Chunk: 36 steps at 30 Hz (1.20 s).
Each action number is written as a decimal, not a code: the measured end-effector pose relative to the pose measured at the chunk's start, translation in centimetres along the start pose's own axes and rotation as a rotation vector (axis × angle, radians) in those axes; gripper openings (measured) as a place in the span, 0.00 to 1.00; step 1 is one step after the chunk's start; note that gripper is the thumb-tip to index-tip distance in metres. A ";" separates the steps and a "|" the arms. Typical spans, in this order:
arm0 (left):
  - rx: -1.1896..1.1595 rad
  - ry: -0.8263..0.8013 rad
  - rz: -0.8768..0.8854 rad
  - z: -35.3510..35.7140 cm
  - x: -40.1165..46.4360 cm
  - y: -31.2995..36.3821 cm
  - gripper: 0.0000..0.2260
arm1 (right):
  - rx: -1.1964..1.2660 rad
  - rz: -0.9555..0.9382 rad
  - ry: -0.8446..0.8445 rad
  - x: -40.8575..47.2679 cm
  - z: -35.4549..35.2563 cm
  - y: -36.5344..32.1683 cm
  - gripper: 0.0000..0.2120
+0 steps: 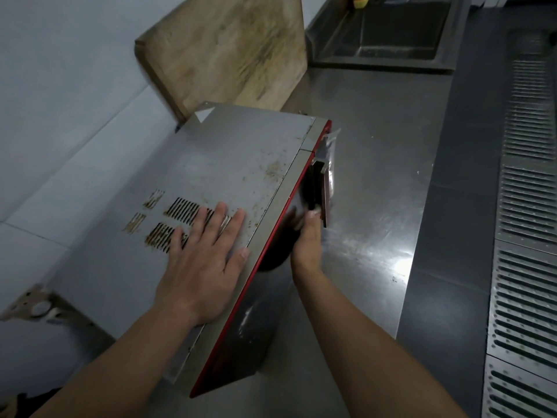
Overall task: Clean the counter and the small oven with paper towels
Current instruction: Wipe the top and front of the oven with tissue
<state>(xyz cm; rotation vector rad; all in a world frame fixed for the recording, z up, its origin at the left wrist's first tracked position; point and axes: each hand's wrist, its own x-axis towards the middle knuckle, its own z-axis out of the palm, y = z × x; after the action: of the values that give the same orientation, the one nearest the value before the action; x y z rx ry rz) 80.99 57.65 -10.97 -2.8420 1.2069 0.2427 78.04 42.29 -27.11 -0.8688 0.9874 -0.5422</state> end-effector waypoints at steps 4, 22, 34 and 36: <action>-0.005 -0.006 -0.003 0.0 0.0 0.0 0.28 | 0.098 0.227 -0.016 0.8 -1.6 1.6 0.50; -0.031 -0.001 -0.003 0.1 0.0 -0.1 0.30 | -0.169 -0.404 -0.061 -3.2 0.2 -3.3 0.34; -0.058 0.013 0.009 0.4 0.0 -0.2 0.30 | 0.149 0.169 -0.055 -6.4 -1.5 1.8 0.39; -0.061 0.021 0.013 0.4 0.1 -0.2 0.30 | 0.105 -0.003 -0.071 -9.0 -0.7 0.6 0.39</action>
<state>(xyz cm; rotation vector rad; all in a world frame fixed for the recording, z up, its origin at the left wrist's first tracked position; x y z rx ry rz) 81.19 57.79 -11.42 -2.8965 1.2427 0.2550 73.23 49.00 -23.37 -0.7910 0.8854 -0.5566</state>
